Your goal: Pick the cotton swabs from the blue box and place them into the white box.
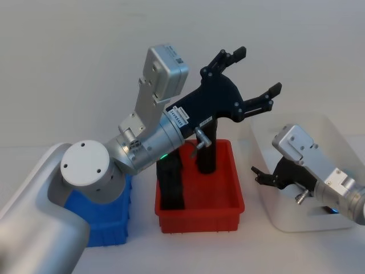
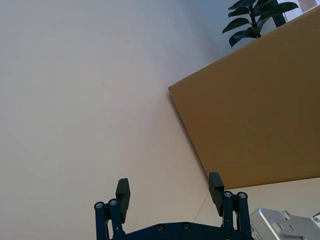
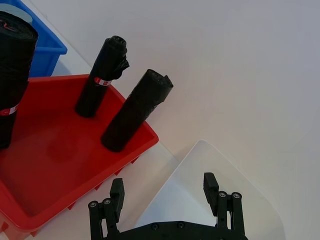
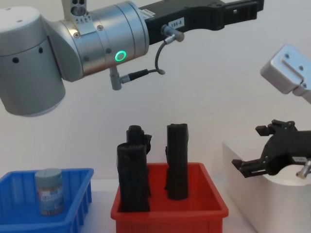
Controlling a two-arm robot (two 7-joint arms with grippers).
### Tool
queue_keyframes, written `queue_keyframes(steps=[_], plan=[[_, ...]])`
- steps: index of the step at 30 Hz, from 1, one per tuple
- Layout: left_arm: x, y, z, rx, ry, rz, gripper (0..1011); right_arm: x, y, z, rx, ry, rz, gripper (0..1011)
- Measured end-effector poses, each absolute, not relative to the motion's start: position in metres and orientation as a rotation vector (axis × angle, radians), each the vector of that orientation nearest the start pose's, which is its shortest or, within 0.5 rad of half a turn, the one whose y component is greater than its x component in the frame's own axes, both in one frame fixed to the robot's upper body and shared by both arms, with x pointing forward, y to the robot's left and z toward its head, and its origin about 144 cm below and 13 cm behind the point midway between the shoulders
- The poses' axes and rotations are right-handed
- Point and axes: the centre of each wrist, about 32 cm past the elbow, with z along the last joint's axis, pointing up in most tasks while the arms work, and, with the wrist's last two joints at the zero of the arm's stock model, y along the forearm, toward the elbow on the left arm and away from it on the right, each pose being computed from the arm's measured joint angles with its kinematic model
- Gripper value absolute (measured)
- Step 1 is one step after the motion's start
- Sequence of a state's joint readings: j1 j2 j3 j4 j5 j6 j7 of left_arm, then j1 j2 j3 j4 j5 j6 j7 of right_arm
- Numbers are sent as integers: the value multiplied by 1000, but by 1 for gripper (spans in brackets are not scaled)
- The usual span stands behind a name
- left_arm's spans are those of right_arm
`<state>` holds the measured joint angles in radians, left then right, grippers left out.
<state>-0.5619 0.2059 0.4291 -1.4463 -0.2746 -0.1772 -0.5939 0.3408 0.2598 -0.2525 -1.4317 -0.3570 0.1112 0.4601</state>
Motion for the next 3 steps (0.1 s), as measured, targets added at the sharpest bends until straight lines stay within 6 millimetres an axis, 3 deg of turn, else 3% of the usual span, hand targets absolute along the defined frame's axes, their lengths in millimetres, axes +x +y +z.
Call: queue_keyframes(steps=[3], plan=[[572, 164, 1297, -210, -469, 565, 1004, 545, -238, 1213, -545, -451, -949, 1002]])
